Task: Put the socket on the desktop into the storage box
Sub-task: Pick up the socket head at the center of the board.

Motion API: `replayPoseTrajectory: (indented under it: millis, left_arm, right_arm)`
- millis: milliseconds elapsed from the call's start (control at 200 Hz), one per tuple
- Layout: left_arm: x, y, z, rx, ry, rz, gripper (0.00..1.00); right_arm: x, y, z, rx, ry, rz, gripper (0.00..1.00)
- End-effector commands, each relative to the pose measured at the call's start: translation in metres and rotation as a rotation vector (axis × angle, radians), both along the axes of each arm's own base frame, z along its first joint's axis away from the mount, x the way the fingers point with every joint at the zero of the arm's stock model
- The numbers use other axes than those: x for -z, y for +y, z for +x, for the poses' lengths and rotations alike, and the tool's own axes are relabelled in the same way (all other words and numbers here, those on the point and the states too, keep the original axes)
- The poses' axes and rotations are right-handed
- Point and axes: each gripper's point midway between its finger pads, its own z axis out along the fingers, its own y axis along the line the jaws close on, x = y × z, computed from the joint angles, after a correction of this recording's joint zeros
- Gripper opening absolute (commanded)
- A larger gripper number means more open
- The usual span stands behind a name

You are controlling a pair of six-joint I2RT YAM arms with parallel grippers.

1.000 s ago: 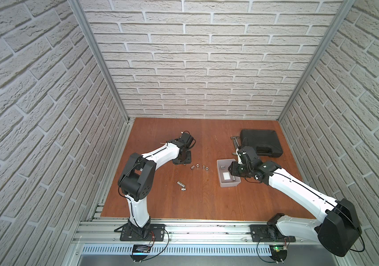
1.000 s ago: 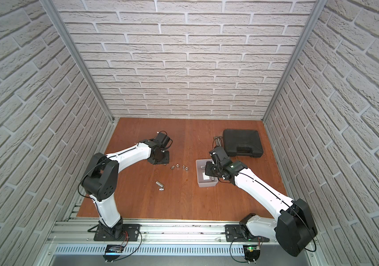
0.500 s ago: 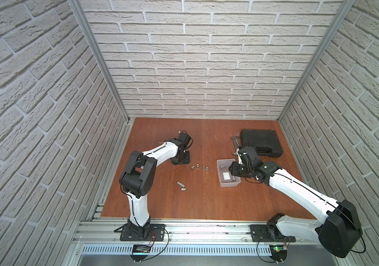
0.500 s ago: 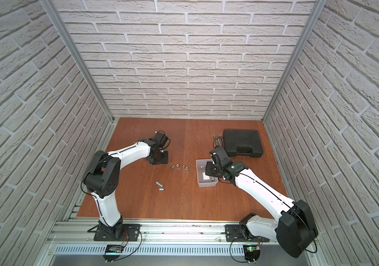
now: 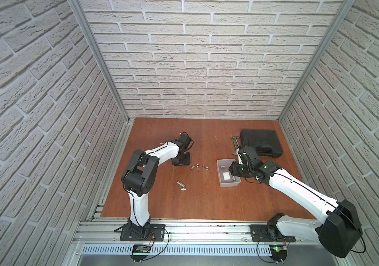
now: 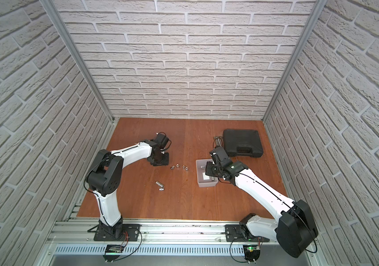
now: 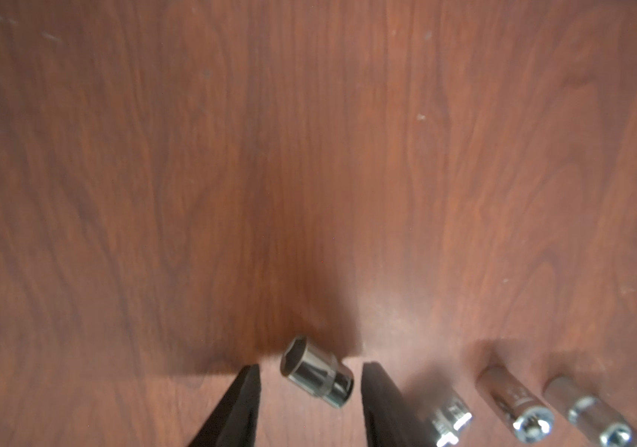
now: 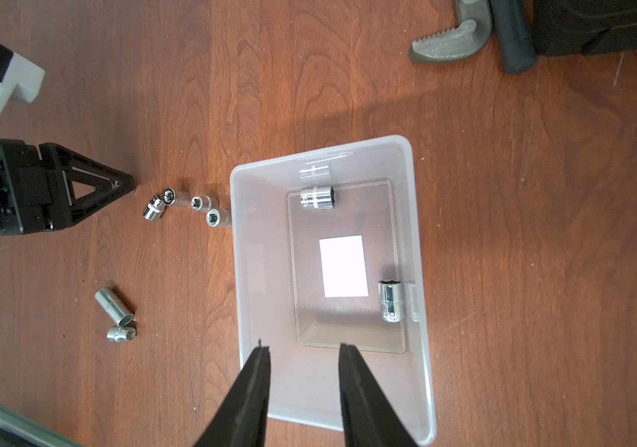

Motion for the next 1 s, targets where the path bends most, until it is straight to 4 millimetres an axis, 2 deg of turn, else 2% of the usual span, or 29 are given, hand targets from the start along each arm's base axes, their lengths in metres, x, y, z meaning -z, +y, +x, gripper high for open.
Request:
replayPoseTrajectory:
  millis: [0, 355, 995]
  left_arm:
    - [0.003, 0.001, 0.003, 0.023, 0.004, 0.016, 0.48]
    - [0.009, 0.000, 0.002, 0.085, 0.004, 0.074, 0.52]
    - [0.016, -0.002, 0.000, 0.103, 0.011, 0.094, 0.46]
  right_arm:
    - [-0.003, 0.002, 0.002, -0.002, -0.020, -0.002, 0.36]
    - [-0.006, 0.001, 0.001, 0.002, -0.023, 0.001, 0.36]
    - [0.000, -0.001, -0.001, 0.004, -0.013, -0.005, 0.31]
